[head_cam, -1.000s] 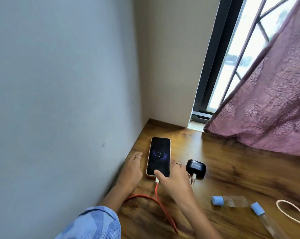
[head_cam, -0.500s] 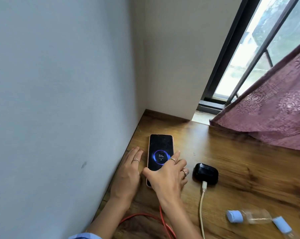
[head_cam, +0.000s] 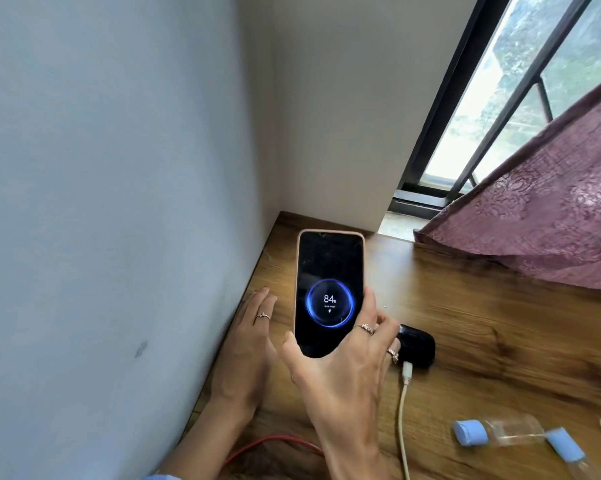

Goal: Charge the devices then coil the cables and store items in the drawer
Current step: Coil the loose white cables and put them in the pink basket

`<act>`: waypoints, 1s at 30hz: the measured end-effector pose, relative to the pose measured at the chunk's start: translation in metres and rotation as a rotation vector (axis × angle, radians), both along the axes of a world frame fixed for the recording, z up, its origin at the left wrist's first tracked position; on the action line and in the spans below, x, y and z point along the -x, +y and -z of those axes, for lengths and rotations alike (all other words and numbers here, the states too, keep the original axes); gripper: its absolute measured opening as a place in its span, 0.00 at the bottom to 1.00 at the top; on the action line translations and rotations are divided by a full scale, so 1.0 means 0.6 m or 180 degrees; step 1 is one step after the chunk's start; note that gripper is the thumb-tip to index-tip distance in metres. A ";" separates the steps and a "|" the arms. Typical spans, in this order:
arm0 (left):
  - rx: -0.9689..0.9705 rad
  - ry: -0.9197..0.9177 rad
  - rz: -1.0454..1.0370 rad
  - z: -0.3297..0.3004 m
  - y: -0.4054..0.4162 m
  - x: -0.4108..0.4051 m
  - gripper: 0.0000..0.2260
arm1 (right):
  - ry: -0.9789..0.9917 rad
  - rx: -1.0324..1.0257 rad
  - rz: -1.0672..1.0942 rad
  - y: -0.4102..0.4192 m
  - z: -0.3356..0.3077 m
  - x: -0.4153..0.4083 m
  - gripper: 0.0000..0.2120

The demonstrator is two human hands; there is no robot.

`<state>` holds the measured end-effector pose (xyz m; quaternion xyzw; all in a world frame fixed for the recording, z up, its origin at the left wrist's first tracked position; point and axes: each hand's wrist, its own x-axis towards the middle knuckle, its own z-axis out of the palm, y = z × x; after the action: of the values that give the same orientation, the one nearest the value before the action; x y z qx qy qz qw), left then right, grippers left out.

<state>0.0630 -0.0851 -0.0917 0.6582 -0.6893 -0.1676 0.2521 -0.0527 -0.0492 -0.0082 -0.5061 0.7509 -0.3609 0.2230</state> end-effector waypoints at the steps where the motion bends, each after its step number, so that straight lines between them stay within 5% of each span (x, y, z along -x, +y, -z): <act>1: 0.0009 -0.0003 -0.0006 0.000 -0.001 0.000 0.25 | -0.0001 0.0107 -0.0008 0.004 -0.006 -0.001 0.51; 16: -0.0024 0.0003 0.0036 -0.006 0.002 -0.001 0.27 | -0.0001 0.0228 -0.0036 0.028 -0.022 0.001 0.52; 30: 0.0149 -0.0008 -0.0262 0.000 -0.003 0.009 0.25 | 0.0598 -0.1239 -0.0076 0.020 0.060 -0.013 0.50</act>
<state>0.0578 -0.0872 -0.0915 0.6802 -0.6656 -0.1401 0.2733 -0.0452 -0.0370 -0.0443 -0.4937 0.8179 -0.1577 0.2498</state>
